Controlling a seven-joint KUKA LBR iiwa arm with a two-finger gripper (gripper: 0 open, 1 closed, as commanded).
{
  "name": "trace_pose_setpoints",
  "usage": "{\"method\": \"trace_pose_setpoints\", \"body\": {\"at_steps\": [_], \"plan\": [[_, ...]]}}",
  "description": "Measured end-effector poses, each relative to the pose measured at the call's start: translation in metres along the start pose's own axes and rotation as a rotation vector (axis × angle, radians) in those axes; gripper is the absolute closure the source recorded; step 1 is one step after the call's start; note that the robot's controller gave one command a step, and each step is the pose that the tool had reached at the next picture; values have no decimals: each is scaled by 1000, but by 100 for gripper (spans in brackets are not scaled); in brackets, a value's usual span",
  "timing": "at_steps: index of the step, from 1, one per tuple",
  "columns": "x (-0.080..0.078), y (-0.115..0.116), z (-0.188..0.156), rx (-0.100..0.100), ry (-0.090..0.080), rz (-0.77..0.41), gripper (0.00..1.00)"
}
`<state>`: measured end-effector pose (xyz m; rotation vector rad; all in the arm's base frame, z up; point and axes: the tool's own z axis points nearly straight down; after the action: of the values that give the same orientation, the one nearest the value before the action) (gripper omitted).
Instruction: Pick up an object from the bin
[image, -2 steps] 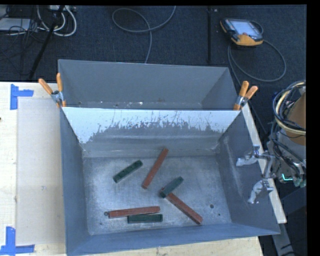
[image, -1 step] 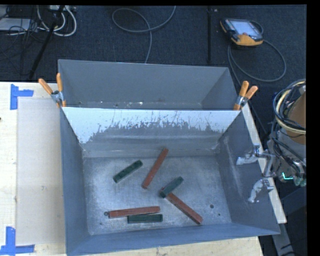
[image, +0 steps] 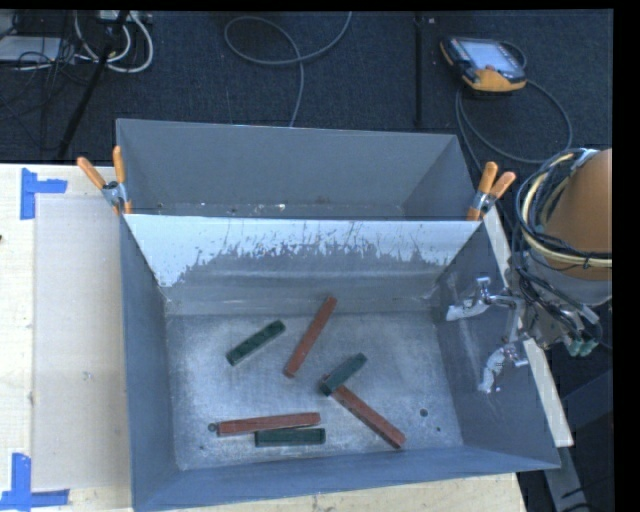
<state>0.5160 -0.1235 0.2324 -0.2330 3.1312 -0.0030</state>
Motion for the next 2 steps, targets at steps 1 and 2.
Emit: {"method": "trace_pose_setpoints", "body": {"at_steps": [1,2], "plan": [[9,38,45,-3,3,11,100],[9,38,45,-3,3,8,0]]}}
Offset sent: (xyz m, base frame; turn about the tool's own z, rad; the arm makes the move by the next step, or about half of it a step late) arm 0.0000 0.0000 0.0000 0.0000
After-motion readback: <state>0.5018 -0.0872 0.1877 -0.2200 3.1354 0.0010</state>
